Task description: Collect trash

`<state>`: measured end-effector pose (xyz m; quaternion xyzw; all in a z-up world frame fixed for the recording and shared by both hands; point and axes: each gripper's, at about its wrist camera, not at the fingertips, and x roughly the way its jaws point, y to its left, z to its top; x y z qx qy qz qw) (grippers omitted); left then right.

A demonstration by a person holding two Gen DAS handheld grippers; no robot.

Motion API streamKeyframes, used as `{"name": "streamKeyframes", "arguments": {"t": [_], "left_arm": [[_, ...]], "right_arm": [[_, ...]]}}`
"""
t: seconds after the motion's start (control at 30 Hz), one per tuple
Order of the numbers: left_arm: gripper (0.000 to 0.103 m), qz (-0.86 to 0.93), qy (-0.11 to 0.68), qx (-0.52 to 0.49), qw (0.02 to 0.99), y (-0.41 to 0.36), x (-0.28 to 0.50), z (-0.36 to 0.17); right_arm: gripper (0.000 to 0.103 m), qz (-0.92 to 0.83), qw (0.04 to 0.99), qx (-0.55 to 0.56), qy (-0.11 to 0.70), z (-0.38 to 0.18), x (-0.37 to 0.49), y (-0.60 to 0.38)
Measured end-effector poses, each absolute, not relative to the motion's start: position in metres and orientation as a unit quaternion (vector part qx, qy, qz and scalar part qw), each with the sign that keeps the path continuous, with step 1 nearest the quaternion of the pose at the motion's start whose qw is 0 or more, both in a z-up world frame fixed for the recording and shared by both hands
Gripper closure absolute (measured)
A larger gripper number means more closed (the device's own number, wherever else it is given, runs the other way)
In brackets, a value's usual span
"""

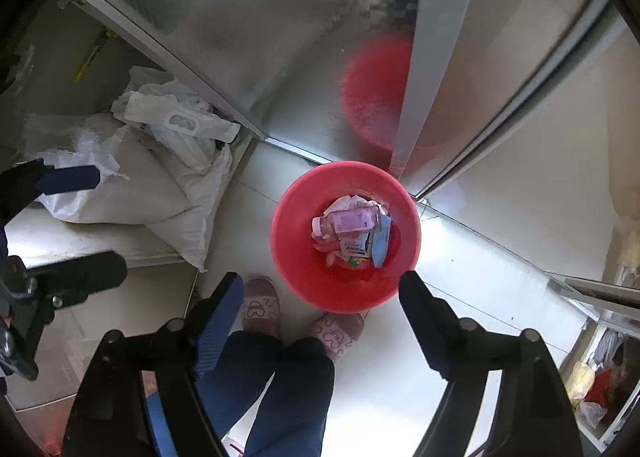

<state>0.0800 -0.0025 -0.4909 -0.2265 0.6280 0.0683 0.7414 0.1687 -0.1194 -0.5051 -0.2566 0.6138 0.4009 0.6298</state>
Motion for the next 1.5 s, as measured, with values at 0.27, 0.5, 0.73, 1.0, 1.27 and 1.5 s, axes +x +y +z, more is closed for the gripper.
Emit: {"name": "streamKeyframes", "arguments": {"t": [0.27,0.5,0.73,1.0,1.27,1.5], "left_arm": [[0.0,0.068,0.612,-0.215,0.758,-0.01,0.072,-0.418],[0.0,0.065,0.586,-0.19,0.785,-0.017,0.052,-0.338],[0.0,0.056,0.532,-0.141,0.833,-0.029,0.028,-0.235],[0.0,0.012,0.435,-0.134,0.89,-0.046,-0.016,-0.116],[0.0,-0.006,0.378,-0.09,0.922,-0.076,-0.056,-0.031],[0.0,-0.019,0.366,-0.087,0.926,-0.087,-0.078,-0.005]], "right_arm": [[0.009,0.401,0.649,-0.238,0.601,-0.44,0.157,-0.136],[0.004,0.379,0.697,-0.2,0.575,-0.364,0.143,-0.161],[0.002,0.355,0.761,-0.153,0.521,-0.267,0.121,-0.189],[0.001,0.32,0.835,-0.125,0.43,-0.151,0.08,-0.223],[0.001,0.289,0.881,-0.098,0.361,-0.062,0.03,-0.253],[0.001,0.262,0.906,-0.08,0.322,-0.026,0.005,-0.268]]}}
